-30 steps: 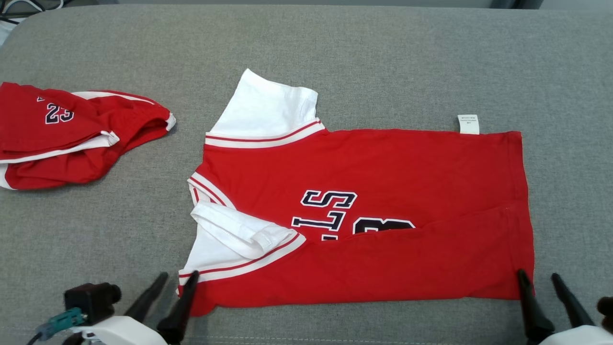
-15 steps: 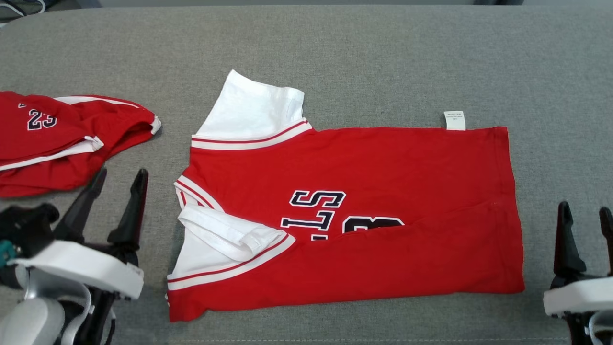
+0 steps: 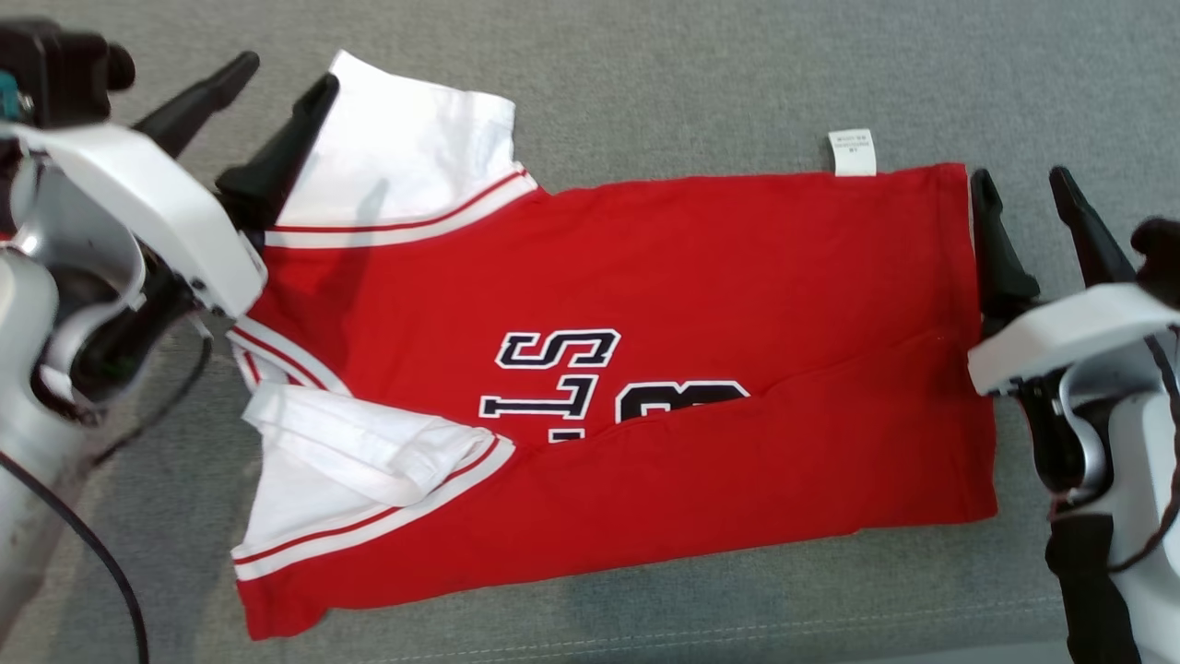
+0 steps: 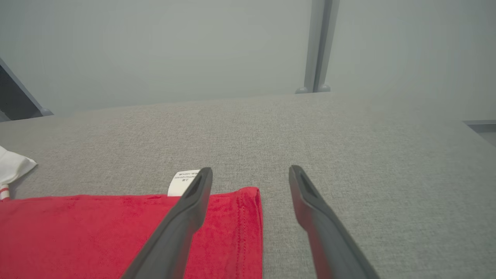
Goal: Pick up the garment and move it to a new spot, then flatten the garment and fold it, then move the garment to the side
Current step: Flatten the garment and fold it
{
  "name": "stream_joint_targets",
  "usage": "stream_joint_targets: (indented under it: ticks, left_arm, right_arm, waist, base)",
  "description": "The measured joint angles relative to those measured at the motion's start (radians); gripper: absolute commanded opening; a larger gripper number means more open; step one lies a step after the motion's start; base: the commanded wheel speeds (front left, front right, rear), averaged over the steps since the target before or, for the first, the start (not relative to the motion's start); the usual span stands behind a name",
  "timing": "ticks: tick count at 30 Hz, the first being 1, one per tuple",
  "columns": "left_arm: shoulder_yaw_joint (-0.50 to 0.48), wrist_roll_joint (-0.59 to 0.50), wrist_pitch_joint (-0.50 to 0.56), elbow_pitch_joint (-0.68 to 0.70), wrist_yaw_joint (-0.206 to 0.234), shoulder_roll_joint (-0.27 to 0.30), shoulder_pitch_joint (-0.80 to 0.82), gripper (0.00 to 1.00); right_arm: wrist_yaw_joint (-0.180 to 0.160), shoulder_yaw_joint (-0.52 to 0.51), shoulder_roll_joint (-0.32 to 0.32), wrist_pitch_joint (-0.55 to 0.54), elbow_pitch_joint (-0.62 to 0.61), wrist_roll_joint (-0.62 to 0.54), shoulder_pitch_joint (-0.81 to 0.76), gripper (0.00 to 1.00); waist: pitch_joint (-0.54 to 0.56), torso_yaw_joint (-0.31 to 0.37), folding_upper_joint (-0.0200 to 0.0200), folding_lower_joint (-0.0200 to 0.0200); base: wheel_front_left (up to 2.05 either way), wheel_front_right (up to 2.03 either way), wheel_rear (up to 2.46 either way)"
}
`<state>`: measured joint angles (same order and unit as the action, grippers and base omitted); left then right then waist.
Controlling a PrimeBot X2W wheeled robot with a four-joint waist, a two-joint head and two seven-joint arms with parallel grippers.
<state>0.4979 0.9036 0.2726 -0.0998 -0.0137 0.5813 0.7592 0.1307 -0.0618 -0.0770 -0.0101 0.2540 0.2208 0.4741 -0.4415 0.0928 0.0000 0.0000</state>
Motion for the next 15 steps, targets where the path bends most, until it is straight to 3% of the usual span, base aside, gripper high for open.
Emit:
stream_joint_targets:
  ticks: [7, 15]
  left_arm:
    - [0.023, 0.063, 0.142, -0.180, -0.074, -0.016, 0.181, 1.00]
    - [0.040, 0.108, 0.210, -0.312, -0.101, 0.009, 0.269, 1.00]
  right_arm:
    - [0.000, 0.062, -0.021, -0.053, 0.102, 0.012, 0.119, 1.00]
    - [0.000, 0.151, -0.028, -0.096, 0.122, 0.068, 0.184, 1.00]
  waist:
    - [-0.077, 0.047, 0.0000, 0.0000]
    - [-0.135, 0.095, 0.0000, 0.0000]
  base:
    - [0.00, 0.00, 0.00]
    - [0.00, 0.00, 0.00]
